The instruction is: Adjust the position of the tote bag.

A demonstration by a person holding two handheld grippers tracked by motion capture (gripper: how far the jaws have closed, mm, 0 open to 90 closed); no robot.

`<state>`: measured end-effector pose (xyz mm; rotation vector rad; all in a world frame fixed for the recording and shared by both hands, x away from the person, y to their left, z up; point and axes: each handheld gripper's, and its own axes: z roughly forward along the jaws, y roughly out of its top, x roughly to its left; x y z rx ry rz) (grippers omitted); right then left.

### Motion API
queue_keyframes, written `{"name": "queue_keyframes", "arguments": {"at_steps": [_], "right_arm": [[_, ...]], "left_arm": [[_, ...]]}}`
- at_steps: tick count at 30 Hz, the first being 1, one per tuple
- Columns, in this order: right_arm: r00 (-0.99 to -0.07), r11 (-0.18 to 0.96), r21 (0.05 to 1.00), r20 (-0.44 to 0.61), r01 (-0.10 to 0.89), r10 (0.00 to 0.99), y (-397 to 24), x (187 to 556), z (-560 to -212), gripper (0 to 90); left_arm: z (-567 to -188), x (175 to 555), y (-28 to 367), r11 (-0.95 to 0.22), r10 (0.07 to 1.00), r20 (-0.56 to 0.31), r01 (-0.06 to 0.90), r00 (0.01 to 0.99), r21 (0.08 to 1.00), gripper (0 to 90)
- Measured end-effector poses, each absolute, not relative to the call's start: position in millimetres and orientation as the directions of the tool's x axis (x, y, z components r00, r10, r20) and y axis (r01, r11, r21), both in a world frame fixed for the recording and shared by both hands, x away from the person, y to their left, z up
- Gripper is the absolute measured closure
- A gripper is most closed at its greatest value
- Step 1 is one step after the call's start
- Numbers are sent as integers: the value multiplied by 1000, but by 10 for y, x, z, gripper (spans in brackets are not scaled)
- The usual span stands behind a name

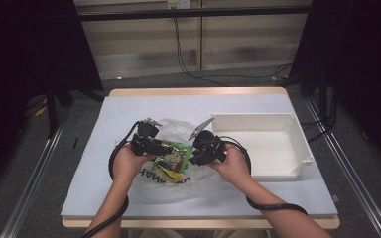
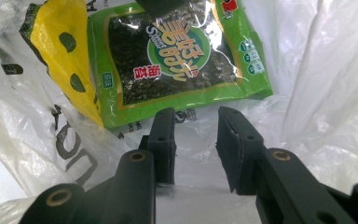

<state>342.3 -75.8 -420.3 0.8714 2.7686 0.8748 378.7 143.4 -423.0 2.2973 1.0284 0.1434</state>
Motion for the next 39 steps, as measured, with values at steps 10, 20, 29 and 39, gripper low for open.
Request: {"name": "queue_keyframes", "arguments": {"at_steps": [10,20,29,39], "right_arm": [[-831,673,555,64,490,552,-760,3431,-4212,669],[-825,672,547,64,499,561,-778,3450,-4236,656],[-814,663,542,71,516,576,-777,3479,-4214,558],[-787,607,556,148,567,599,-764,3615,-4112,292]], "left_arm": [[-4519,3939,1435,-499,749,-159,705,643,504,393],[-4502,3978,1442,-471,761,-218,751,611,462,812],[-4173,3798,1451,-536,698,-123,628,706,565,878],[-3948,3544,1542,-567,620,-36,479,784,670,888]]}}
